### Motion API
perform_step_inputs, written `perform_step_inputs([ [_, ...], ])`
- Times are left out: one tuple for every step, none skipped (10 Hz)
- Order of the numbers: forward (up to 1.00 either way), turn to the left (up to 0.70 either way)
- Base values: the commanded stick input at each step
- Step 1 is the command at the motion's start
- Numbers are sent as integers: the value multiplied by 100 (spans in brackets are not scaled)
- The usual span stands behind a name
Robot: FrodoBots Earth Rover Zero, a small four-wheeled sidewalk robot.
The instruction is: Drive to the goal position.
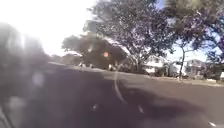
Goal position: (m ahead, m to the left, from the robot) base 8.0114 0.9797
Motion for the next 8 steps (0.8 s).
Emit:
perform_step_inputs([
  [100,0],
  [100,0],
  [100,0],
  [100,0],
  [100,0],
  [100,0],
  [100,0],
  [100,0],
])
